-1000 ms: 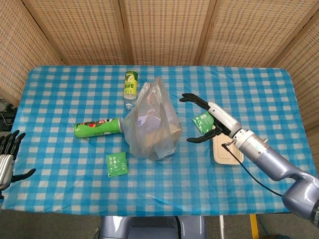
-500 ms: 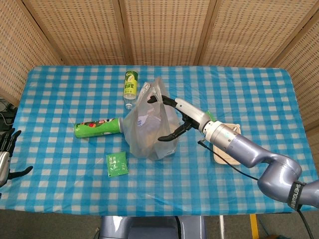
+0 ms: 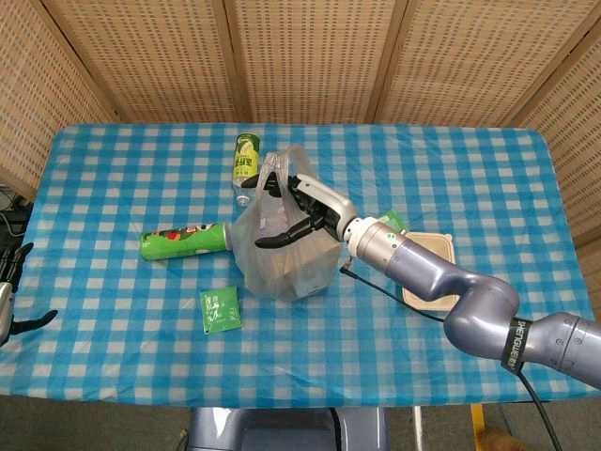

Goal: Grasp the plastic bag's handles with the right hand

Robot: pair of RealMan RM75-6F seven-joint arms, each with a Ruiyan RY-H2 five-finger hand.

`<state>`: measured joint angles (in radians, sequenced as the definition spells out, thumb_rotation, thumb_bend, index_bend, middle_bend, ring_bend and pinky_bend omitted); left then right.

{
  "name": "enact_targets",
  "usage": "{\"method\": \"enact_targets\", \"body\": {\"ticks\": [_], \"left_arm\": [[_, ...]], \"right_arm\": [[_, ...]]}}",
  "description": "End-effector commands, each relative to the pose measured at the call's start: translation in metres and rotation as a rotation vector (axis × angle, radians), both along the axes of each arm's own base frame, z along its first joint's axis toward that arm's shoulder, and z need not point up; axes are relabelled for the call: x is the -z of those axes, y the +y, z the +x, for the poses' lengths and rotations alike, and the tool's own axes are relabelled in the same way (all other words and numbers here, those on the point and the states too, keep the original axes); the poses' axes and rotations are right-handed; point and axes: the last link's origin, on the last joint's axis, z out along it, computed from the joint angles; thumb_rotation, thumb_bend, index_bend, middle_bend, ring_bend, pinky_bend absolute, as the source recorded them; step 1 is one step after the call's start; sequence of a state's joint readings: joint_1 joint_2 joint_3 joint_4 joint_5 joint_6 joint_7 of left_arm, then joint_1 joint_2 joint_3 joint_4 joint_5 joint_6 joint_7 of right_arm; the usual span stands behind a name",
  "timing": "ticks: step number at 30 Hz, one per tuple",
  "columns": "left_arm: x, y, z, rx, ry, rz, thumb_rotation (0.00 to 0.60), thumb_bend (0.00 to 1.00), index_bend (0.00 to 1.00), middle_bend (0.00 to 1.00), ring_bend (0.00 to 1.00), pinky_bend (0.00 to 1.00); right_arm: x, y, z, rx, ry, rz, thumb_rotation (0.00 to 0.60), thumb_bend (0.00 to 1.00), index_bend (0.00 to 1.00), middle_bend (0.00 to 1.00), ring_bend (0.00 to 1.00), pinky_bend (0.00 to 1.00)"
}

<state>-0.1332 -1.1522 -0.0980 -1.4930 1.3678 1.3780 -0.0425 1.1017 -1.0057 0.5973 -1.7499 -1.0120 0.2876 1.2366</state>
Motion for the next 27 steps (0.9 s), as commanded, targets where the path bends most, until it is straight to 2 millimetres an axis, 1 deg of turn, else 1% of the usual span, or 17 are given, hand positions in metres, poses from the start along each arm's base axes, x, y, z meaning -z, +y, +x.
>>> {"method": "enact_targets", "body": {"ticks": [1,4,5,7,12,14,16,17,19,21,25,27], "left_arm": [[0.000,0.001,0.000,-0.003,0.000,0.000,0.600,0.00,0.00,0.00,0.00,0.00],[0.000,0.002,-0.001,-0.005,0.000,0.001,0.600,0.00,0.00,0.00,0.00,0.00],[0.000,0.002,-0.001,-0.006,-0.001,0.001,0.600,0.00,0.00,0.00,0.00,0.00],[-0.001,0.002,-0.001,-0.009,-0.002,0.003,0.600,0.00,0.00,0.00,0.00,0.00],[-0.002,0.003,-0.003,-0.016,-0.006,0.006,0.600,0.00,0.00,0.00,0.00,0.00],[-0.002,0.003,-0.004,-0.017,-0.007,0.007,0.600,0.00,0.00,0.00,0.00,0.00],[-0.002,0.004,-0.004,-0.017,-0.008,0.007,0.600,0.00,0.00,0.00,0.00,0.00],[-0.002,0.004,-0.004,-0.017,-0.008,0.006,0.600,0.00,0.00,0.00,0.00,0.00],[-0.002,0.004,-0.004,-0.017,-0.008,0.006,0.600,0.00,0.00,0.00,0.00,0.00],[-0.002,0.004,-0.004,-0.018,-0.008,0.006,0.600,0.00,0.00,0.00,0.00,0.00],[-0.002,0.004,-0.004,-0.017,-0.008,0.004,0.600,0.00,0.00,0.00,0.00,0.00],[-0.002,0.004,-0.003,-0.015,-0.007,0.005,0.600,0.00,0.00,0.00,0.00,0.00]], "right_arm": [[0.000,-0.001,0.014,0.041,-0.082,0.076,0.600,0.00,0.23,0.24,0.13,0.09],[-0.001,-0.002,0.022,0.068,-0.149,0.119,0.600,0.02,0.21,0.25,0.14,0.11],[-0.001,-0.003,0.023,0.072,-0.164,0.125,0.600,0.03,0.20,0.25,0.15,0.13],[-0.001,-0.005,0.026,0.084,-0.195,0.139,0.600,0.06,0.19,0.27,0.18,0.19],[0.000,-0.008,0.029,0.108,-0.242,0.173,0.600,0.09,0.15,0.29,0.22,0.24],[0.001,-0.009,0.030,0.112,-0.248,0.185,0.600,0.09,0.14,0.29,0.24,0.28],[0.001,-0.009,0.030,0.118,-0.254,0.200,0.600,0.09,0.14,0.32,0.28,0.35],[0.001,-0.009,0.031,0.119,-0.257,0.206,0.600,0.10,0.15,0.34,0.30,0.37],[0.001,-0.010,0.031,0.119,-0.261,0.210,0.600,0.10,0.19,0.40,0.36,0.42],[0.001,-0.011,0.029,0.119,-0.264,0.206,0.600,0.11,0.24,0.43,0.40,0.42],[0.003,-0.014,0.024,0.123,-0.263,0.181,0.600,0.15,0.28,0.47,0.44,0.43],[0.004,-0.014,0.023,0.134,-0.280,0.183,0.600,0.16,0.30,0.49,0.46,0.47]]}}
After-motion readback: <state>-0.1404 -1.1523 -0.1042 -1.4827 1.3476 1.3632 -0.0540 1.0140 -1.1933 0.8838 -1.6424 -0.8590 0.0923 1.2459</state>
